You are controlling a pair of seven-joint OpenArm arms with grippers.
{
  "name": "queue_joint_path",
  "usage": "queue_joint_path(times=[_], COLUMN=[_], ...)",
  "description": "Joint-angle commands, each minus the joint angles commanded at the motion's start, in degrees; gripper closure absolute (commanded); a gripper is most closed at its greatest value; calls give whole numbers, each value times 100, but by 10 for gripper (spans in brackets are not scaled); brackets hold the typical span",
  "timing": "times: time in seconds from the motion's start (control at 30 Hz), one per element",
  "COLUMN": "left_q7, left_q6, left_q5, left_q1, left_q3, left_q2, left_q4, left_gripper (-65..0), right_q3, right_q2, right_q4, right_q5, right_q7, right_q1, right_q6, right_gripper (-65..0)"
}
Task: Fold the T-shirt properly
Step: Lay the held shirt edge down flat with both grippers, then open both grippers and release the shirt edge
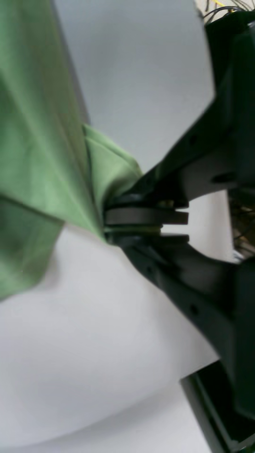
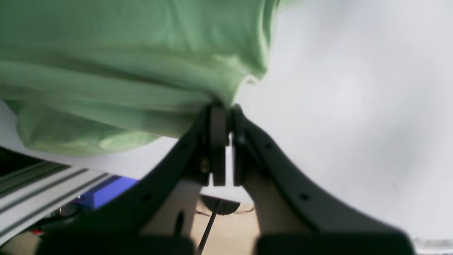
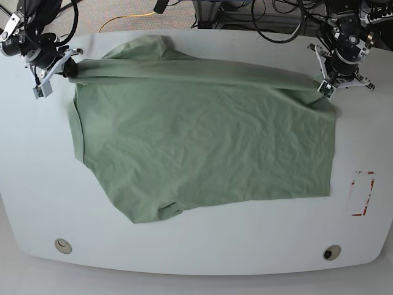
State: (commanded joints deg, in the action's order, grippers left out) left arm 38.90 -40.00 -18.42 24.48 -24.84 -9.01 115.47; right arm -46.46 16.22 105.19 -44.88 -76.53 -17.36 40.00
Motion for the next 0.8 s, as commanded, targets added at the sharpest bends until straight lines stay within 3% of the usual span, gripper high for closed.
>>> queue_joint_path(times=[0.1,0.23,0.57,0.8], left_q7=[35,431,475,475], left_q6=[0,0,0,0], left_q5=[-9,0,0,0], left_q1=[-264,-536,-1442,-1943], left_q3=[132,255,255,255], left_q2=[-26,-211,-237,-246], left_q4=[0,-9,-501,-1248], left_gripper=[0,0,-3,-135], right_q3=[9,44,62,281], right_q2=[-105,-158,-114,-9], right_q4=[0,-141,-1459,-1811], right_q5=[26,53,53,211], right_q7=[-9,-9,88,431], right_q1=[308,659,1503,1565], right_q6=[0,0,0,0], right_gripper=[0,0,0,0])
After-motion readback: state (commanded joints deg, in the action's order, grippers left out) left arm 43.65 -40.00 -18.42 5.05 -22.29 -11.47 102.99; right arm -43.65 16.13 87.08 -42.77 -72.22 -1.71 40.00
